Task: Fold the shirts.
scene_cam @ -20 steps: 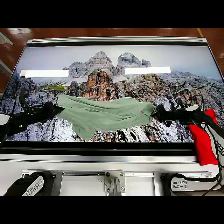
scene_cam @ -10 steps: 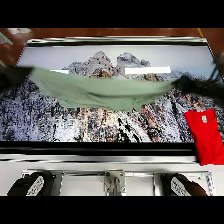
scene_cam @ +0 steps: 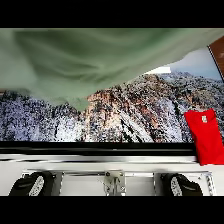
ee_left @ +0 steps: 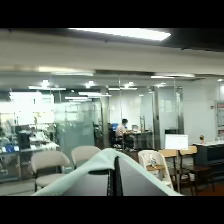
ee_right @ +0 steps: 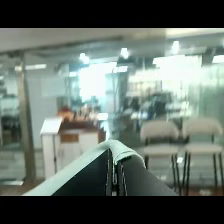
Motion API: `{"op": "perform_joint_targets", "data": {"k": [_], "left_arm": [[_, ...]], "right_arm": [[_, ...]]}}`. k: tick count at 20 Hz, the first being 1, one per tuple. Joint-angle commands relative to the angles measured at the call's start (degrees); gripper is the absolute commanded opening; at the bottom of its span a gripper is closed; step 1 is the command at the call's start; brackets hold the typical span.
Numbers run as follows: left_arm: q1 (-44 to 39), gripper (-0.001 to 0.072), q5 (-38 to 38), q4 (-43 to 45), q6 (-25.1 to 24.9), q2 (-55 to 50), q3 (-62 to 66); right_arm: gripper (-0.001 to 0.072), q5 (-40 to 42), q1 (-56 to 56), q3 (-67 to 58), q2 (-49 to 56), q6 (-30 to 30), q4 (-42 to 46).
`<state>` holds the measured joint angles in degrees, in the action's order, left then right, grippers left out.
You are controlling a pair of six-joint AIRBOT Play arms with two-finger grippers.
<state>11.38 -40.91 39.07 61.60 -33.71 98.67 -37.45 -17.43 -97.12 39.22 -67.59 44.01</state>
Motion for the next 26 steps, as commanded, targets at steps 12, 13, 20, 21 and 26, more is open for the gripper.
{"op": "perform_joint_targets", "data": {"k": [12,13,20,21,26], "left_arm": [[0.02,0.0037,-48.57,30.18,25.16,6.19,0.04],[0.02,0.0036,-51.17,30.16,25.77,6.19,-2.23],[0.02,0.0037,-35.71,29.97,22.91,2.56,-28.65],[0.02,0.0036,-28.52,29.24,22.91,0.7,-31.85],[-0.02,0.0037,-1.2,15.78,16.04,-18.51,-37.53]], "right_arm": [[0.0079,-62.49,0.04,-5.88,-1.53,-21.53,35.91],[0.0079,-66.93,0.04,-5.75,0.2,-21.55,35.21],[0.0079,-61.18,0.04,12.76,15.37,-20.06,30.95],[0.0079,-54.51,0.39,14.34,19.12,-19.98,28.87],[0.0079,-20.44,11.47,14.56,38.03,-17.2,25.53]]}}
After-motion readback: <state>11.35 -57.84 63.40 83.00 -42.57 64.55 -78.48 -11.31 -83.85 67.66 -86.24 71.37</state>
